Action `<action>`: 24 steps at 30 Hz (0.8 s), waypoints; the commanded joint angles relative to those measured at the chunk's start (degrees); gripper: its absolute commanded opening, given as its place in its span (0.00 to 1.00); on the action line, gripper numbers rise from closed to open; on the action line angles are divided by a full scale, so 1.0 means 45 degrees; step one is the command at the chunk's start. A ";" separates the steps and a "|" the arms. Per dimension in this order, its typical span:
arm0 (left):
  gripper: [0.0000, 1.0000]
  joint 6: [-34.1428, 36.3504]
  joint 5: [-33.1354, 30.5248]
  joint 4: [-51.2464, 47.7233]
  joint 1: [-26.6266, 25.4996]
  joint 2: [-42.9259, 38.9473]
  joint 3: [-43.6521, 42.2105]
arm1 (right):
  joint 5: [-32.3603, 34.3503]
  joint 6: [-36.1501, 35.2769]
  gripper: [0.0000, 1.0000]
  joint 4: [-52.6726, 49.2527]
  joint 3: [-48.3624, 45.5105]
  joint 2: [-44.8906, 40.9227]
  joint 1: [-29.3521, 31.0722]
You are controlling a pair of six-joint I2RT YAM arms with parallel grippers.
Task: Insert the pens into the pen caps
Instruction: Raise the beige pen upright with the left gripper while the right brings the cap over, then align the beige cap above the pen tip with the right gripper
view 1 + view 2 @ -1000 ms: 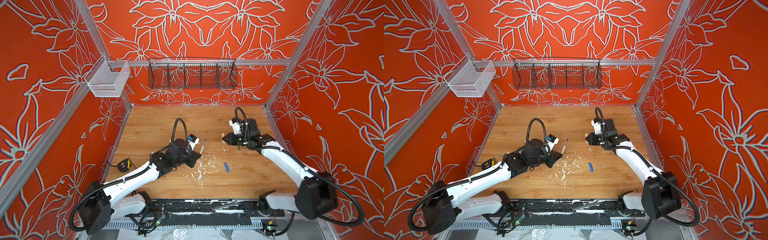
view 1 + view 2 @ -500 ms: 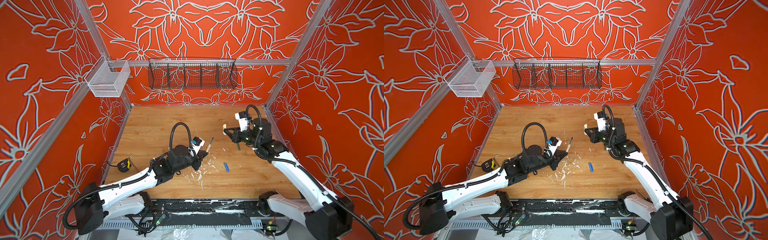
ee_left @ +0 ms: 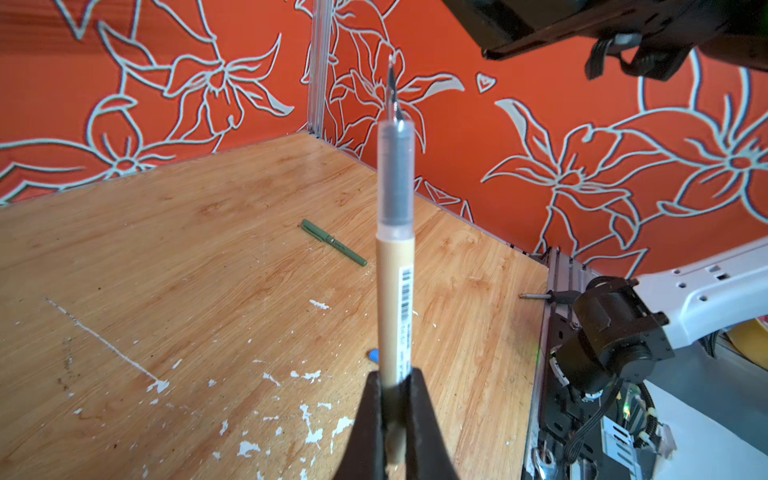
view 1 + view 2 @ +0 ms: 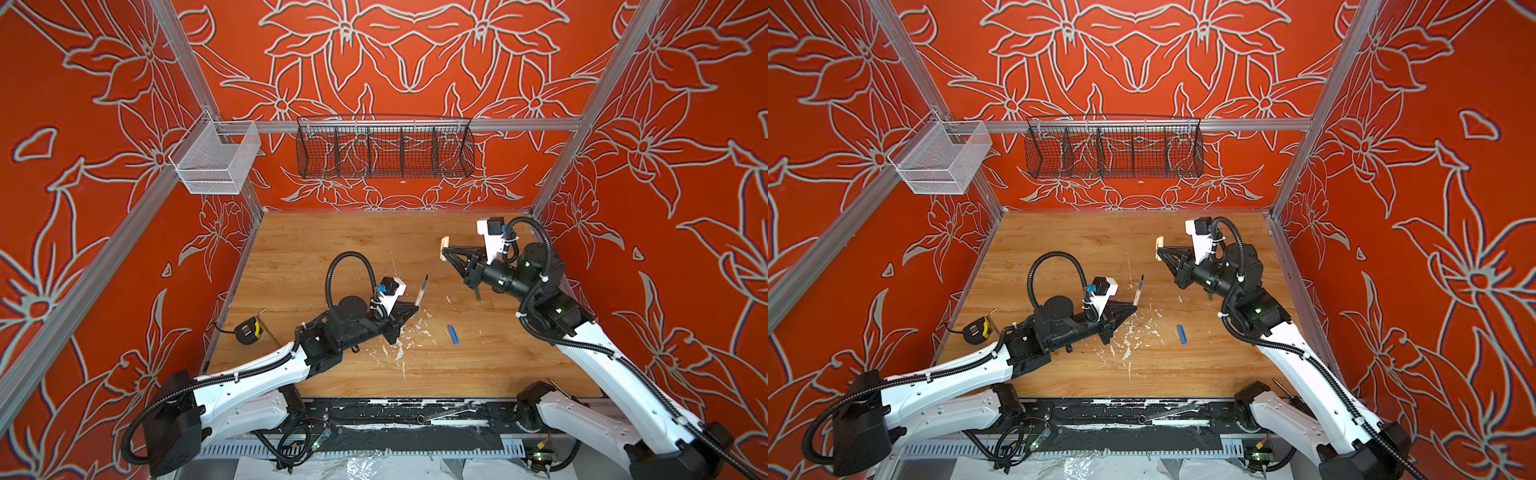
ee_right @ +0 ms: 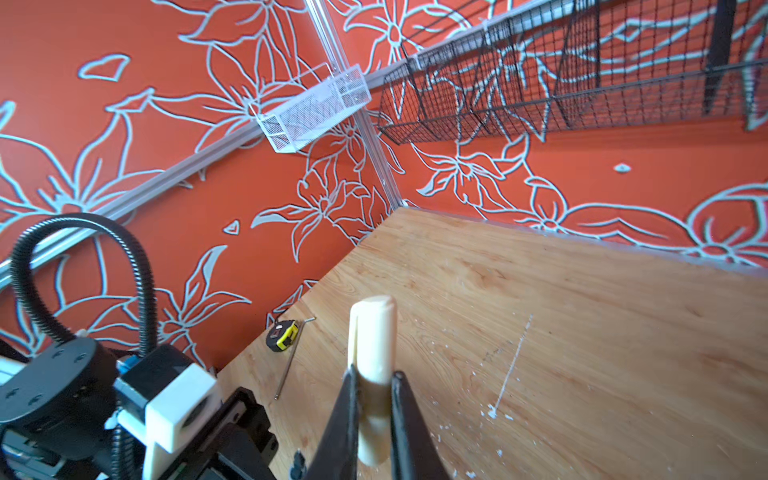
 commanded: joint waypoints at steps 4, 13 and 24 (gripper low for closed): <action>0.00 -0.0007 0.0211 0.0890 -0.0041 -0.0196 -0.0072 | 0.0131 0.0591 0.15 0.2088 -0.0045 0.0040 0.0798; 0.00 0.0129 -0.0238 0.0512 -0.0042 -0.1063 -0.0185 | 0.0160 0.1471 0.15 0.3181 -0.0698 0.0228 0.1293; 0.00 0.0139 -0.0183 0.0301 -0.0051 -0.1110 -0.0110 | 0.0521 0.1899 0.15 0.4248 -0.1390 0.0053 0.1763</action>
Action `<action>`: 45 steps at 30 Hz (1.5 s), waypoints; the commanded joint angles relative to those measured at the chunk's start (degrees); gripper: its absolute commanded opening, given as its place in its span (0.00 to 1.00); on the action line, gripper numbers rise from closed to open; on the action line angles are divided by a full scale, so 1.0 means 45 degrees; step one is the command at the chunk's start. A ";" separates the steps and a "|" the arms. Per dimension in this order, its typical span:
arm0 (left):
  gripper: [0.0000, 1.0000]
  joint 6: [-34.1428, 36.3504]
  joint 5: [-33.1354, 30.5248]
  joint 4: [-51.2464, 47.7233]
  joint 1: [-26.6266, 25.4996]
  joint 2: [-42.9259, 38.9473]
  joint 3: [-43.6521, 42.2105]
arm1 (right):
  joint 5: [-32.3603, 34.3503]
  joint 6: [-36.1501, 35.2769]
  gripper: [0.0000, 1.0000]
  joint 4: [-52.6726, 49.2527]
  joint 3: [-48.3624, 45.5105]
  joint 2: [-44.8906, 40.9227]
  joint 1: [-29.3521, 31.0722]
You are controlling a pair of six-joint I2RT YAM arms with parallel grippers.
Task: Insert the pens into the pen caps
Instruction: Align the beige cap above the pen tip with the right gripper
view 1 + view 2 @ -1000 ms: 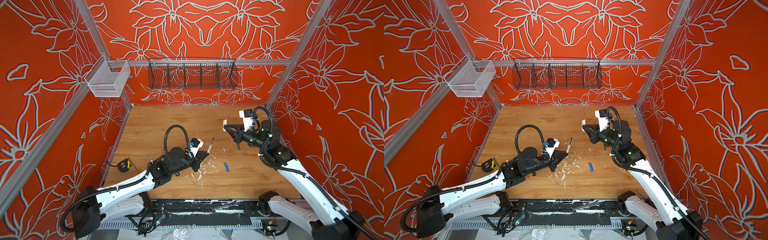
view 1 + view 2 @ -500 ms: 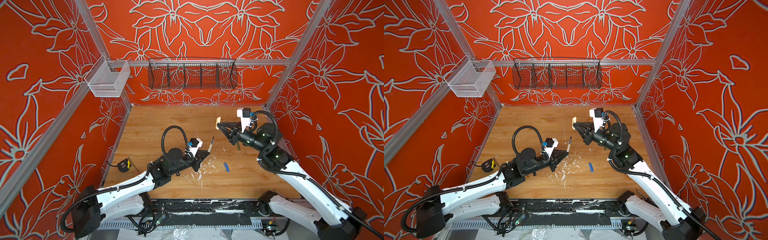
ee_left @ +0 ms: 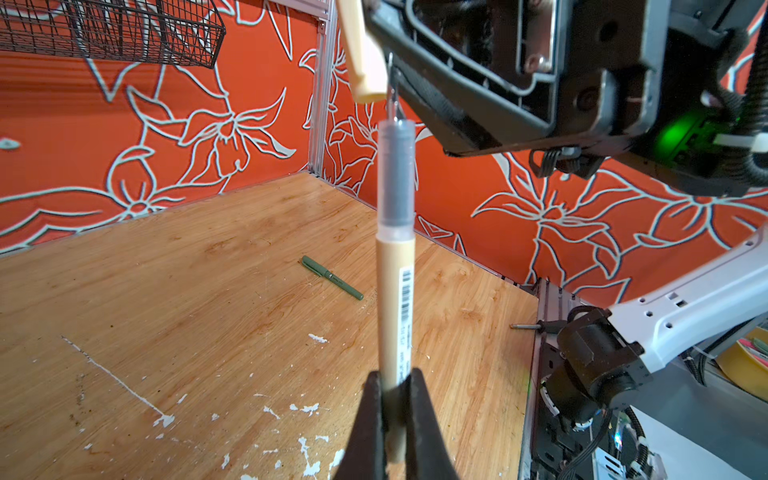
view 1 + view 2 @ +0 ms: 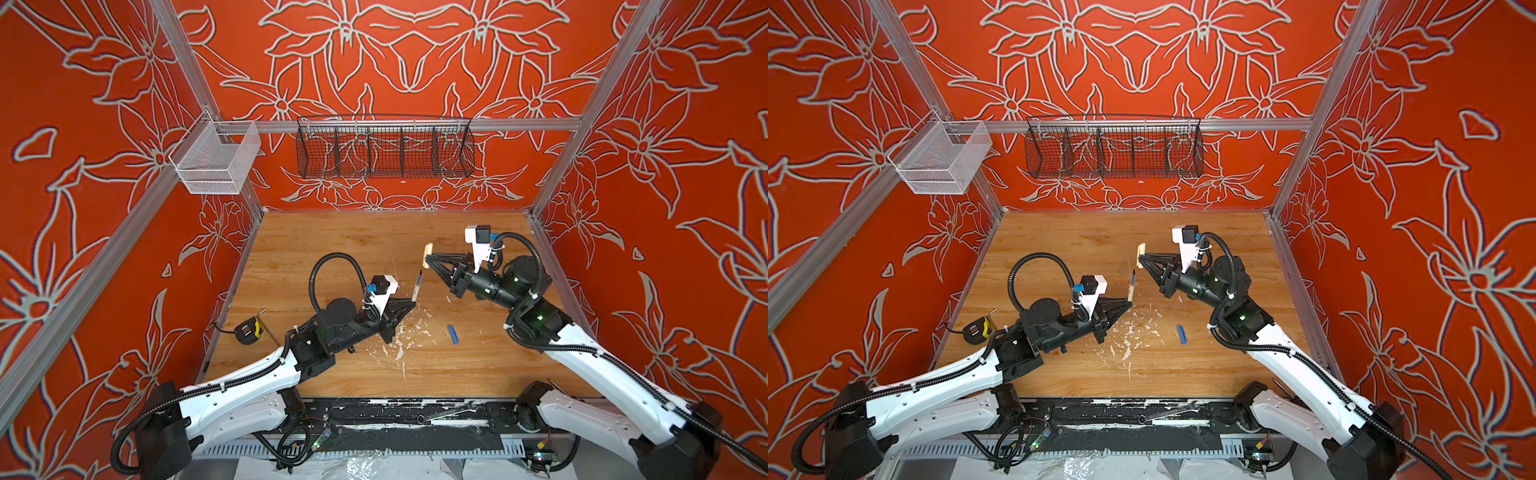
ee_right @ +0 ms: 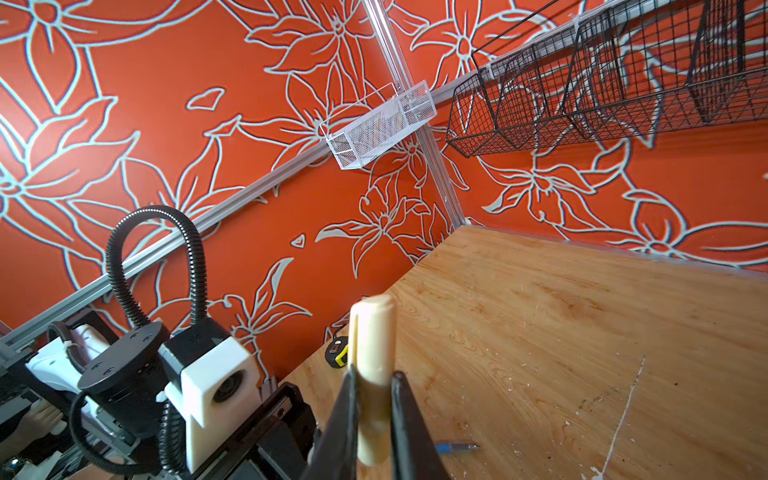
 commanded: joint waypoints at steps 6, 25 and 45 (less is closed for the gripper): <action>0.00 0.0125 0.0024 0.0033 -0.0042 -0.0003 0.0039 | 0.0336 0.0087 0.15 0.1018 0.0275 -0.0142 0.0196; 0.00 0.0145 -0.0097 -0.0114 -0.0040 -0.0018 0.0071 | 0.0085 0.0082 0.15 0.1169 0.0479 0.0160 0.0507; 0.00 0.0105 -0.0150 -0.0178 -0.0042 -0.0110 0.0078 | 0.0301 0.0642 0.15 0.1283 -0.0201 0.0165 0.0779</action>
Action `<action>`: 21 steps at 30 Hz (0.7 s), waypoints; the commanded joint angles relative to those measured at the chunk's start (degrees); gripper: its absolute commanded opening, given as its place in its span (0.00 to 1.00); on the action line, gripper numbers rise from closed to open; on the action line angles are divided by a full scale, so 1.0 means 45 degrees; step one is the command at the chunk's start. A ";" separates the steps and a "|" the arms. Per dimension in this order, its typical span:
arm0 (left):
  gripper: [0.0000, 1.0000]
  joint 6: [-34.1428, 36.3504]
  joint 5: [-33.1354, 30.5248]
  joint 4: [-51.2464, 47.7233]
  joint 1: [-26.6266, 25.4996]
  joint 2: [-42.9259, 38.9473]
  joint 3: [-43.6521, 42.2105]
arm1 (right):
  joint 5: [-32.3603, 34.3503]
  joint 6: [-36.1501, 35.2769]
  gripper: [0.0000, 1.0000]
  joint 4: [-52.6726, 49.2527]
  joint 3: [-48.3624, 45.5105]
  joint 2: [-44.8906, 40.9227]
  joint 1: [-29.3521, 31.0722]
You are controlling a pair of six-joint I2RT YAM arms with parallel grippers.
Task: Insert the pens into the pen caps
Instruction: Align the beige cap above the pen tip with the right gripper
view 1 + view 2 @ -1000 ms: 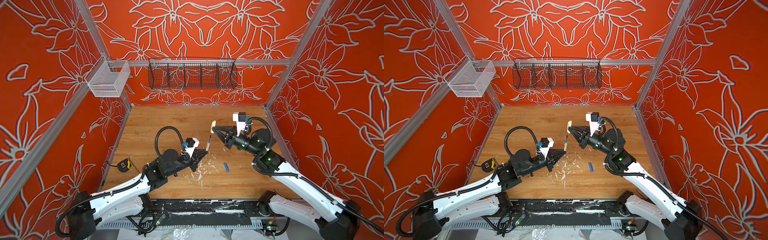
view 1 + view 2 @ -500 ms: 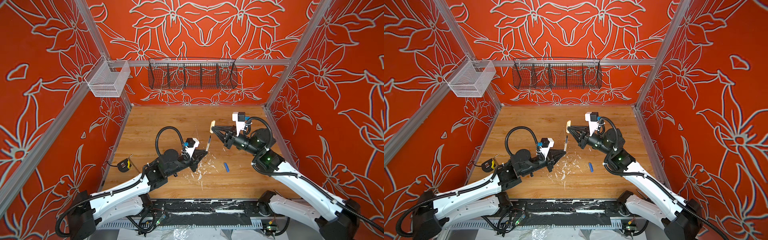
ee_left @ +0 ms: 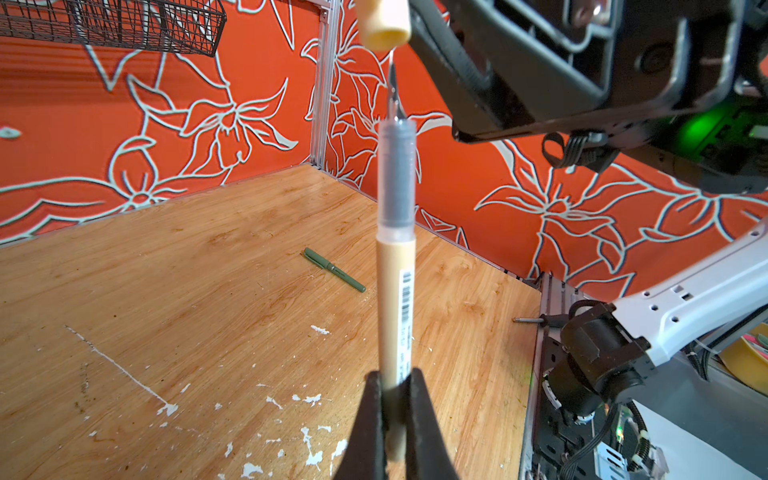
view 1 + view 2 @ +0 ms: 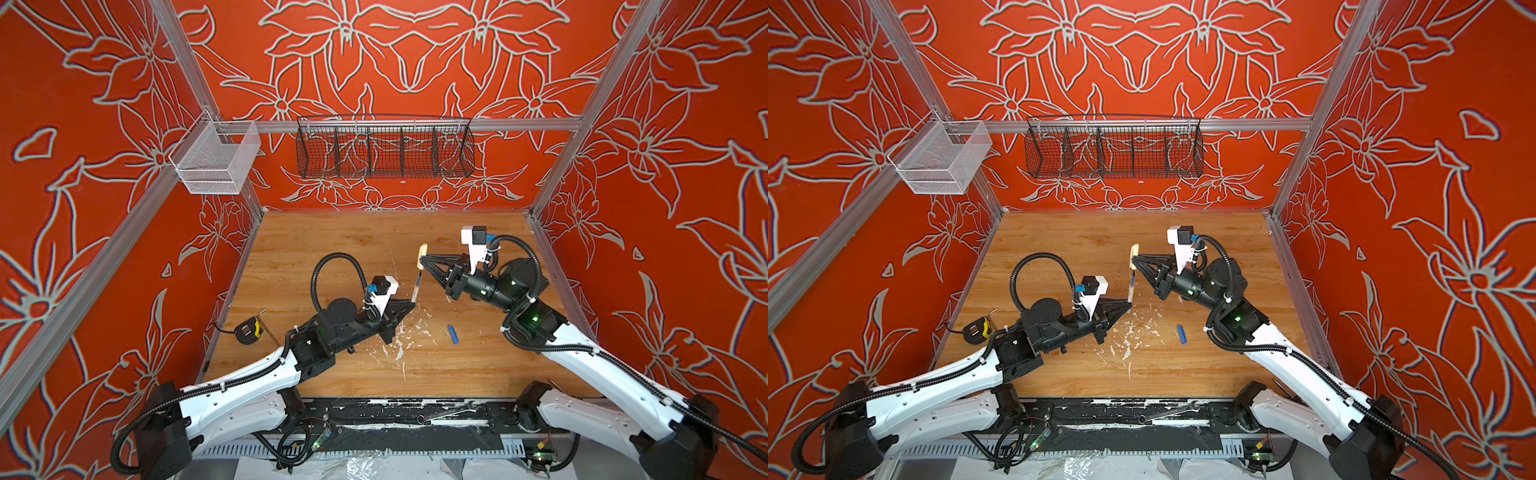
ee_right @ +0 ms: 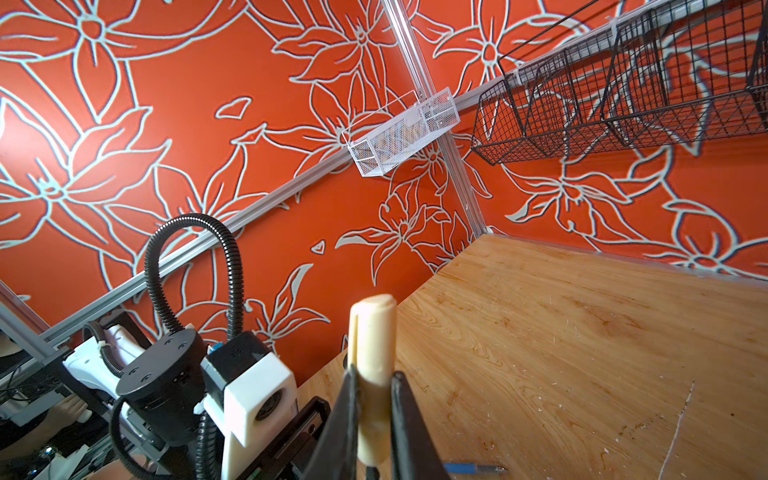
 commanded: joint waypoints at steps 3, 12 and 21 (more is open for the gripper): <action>0.00 0.0085 -0.0119 0.0075 -0.0042 -0.0158 0.0072 | 0.0176 0.0328 0.15 0.0459 -0.0249 -0.0104 0.0144; 0.00 0.0049 -0.0451 0.0113 -0.0042 -0.0198 0.0018 | 0.0173 0.0685 0.15 0.0707 -0.0640 -0.0224 0.0203; 0.00 0.0066 -0.0604 0.0098 -0.0032 -0.0257 -0.0007 | 0.0267 0.0824 0.15 0.0848 -0.0937 -0.0312 0.0300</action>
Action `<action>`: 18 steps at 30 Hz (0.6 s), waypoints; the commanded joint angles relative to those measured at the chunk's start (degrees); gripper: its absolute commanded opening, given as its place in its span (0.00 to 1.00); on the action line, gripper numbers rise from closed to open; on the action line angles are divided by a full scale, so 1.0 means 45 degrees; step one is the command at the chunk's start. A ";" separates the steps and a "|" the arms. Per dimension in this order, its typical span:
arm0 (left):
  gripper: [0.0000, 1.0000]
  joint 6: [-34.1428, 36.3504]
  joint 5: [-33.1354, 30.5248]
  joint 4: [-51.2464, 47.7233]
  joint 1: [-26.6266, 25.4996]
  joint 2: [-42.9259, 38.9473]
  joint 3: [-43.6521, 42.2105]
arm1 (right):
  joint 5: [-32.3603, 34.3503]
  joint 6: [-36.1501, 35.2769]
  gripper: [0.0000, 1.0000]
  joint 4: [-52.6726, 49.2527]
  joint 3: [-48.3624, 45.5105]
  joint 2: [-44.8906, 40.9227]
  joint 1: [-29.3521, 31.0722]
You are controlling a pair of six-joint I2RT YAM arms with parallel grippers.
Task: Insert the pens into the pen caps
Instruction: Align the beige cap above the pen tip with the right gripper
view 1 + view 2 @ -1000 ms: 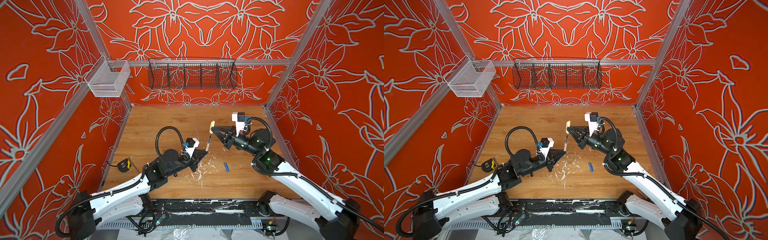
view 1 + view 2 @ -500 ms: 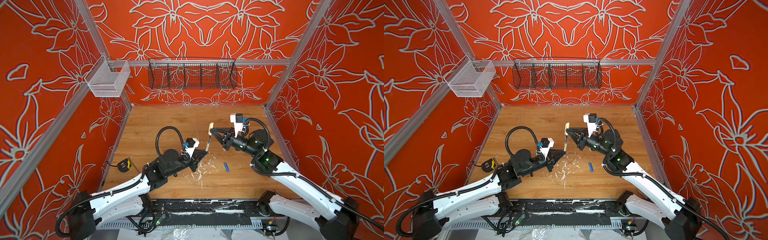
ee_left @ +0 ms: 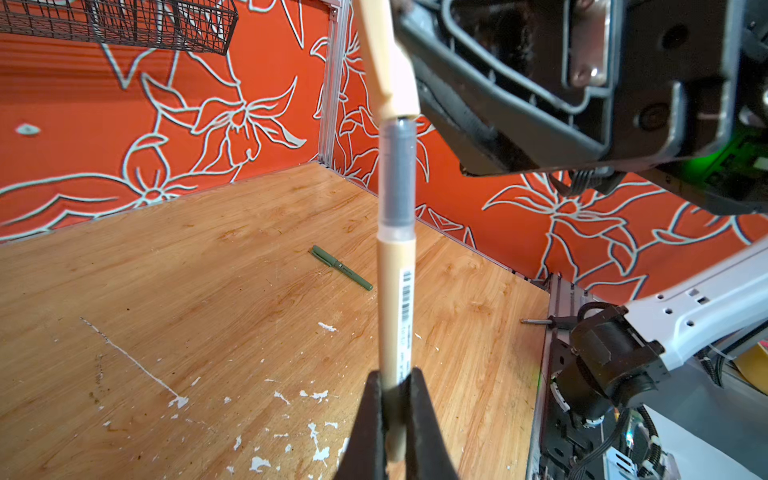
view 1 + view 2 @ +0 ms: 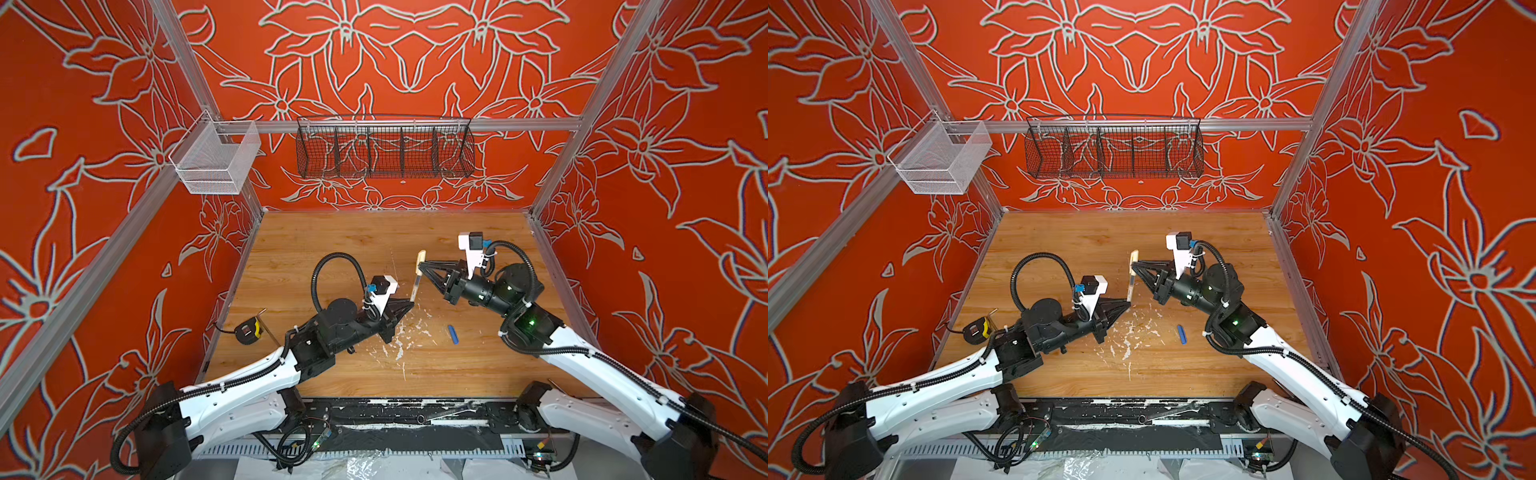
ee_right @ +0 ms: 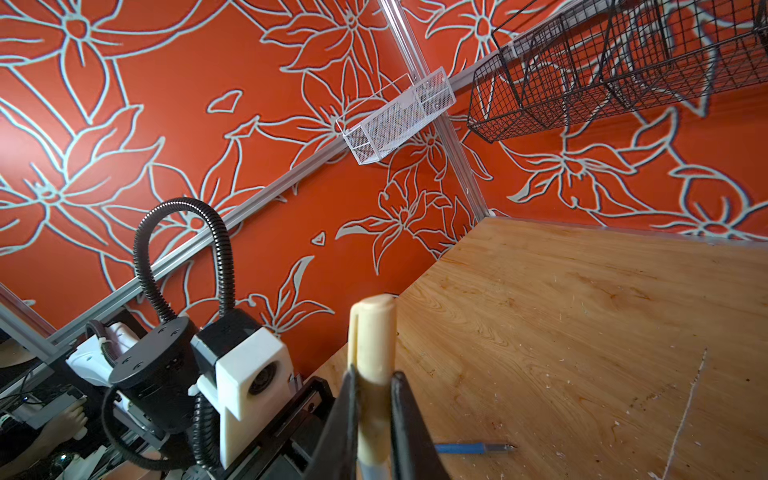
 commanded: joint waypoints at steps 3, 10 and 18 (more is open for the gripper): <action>0.00 0.0114 -0.0161 0.0166 -0.0040 -0.0199 0.0074 | 0.0244 0.0412 0.15 0.0698 -0.0369 -0.0200 0.0157; 0.00 0.0207 -0.0251 0.0079 -0.0013 -0.0140 0.0252 | 0.0494 0.0713 0.15 0.1392 -0.0726 -0.0201 0.0312; 0.00 0.0202 -0.0531 -0.0018 -0.0008 -0.0291 0.0392 | 0.0917 0.0040 0.15 0.0988 -0.1033 -0.0451 0.0545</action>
